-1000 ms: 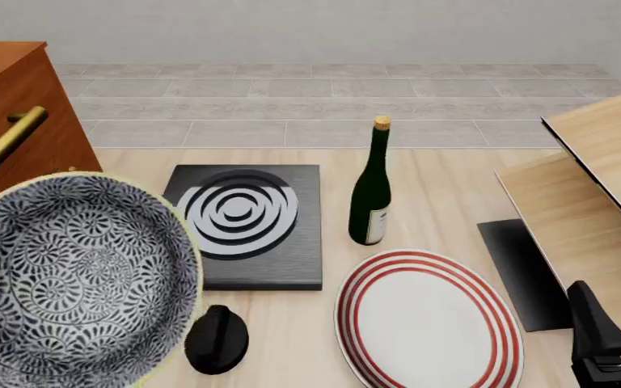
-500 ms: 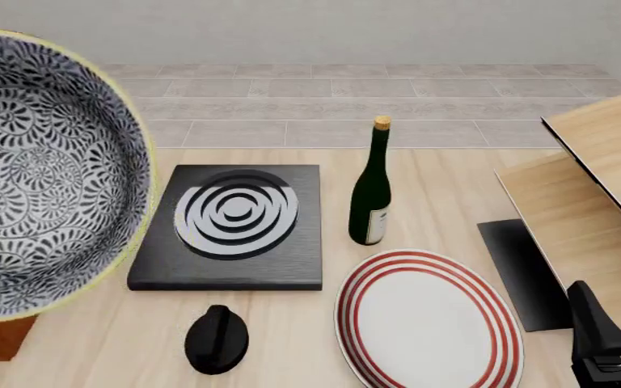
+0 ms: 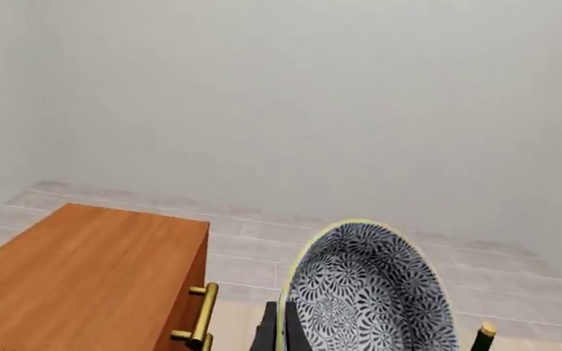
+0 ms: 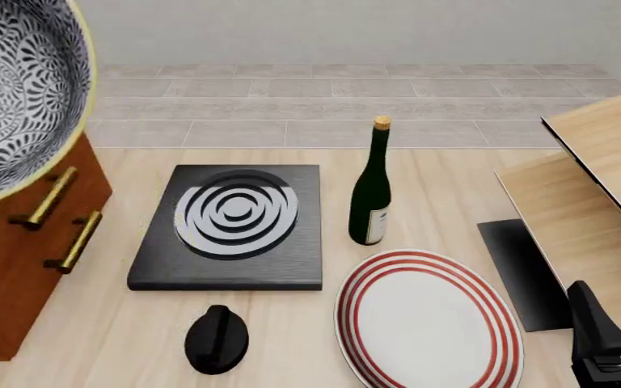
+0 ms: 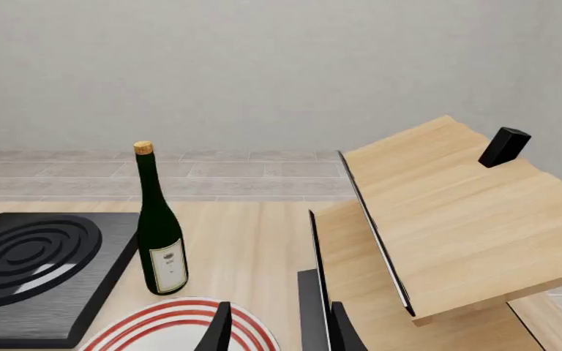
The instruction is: Put the bowl on the top of the cabinet.
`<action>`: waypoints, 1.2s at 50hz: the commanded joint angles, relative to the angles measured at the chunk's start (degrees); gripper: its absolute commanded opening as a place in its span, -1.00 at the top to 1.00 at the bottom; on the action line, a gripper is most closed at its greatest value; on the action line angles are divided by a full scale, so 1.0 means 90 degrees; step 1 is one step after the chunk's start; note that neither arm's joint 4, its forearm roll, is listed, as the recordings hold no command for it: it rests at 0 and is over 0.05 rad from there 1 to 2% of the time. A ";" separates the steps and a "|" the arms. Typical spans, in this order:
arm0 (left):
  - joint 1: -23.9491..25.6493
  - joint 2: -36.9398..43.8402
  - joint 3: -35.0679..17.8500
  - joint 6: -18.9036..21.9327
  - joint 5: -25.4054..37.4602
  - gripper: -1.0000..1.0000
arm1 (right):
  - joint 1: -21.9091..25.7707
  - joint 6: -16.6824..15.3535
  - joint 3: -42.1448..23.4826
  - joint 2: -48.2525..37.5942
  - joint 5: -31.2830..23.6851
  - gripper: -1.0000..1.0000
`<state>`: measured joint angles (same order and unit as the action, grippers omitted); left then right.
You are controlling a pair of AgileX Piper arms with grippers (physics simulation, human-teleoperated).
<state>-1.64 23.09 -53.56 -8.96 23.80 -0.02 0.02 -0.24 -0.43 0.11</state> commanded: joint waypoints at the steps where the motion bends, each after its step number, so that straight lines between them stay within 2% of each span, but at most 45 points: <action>1: -0.0770 0.0315 -0.0134 -0.0431 -0.0468 1.00 | 0.0000 0.0000 0.0000 0.0000 0.0000 -1.00; 9: -0.1092 0.0519 -0.0192 -0.0681 -0.0646 1.00 | 0.0000 0.0001 0.0000 0.0000 0.0000 -1.00; 21: -0.2003 0.1098 -0.0271 -0.1311 -0.1143 1.00 | -0.0001 0.0000 0.0000 0.0000 0.0000 -1.00; 36: -0.2697 0.1707 -0.0386 -0.1657 -0.1405 1.00 | 0.0001 0.0000 0.0000 0.0000 0.0000 -1.00; 40: -0.3056 0.1950 -0.0427 -0.1805 -0.1528 1.00 | 0.0000 0.0000 0.0000 0.0000 0.0000 -1.00; 60: -0.3563 0.2550 -0.0624 -0.2183 -0.1619 1.00 | 0.0001 0.0000 0.0000 0.0001 0.0000 -1.00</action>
<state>-31.00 43.63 -58.09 -27.11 10.02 -0.02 0.01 -0.24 -0.43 0.11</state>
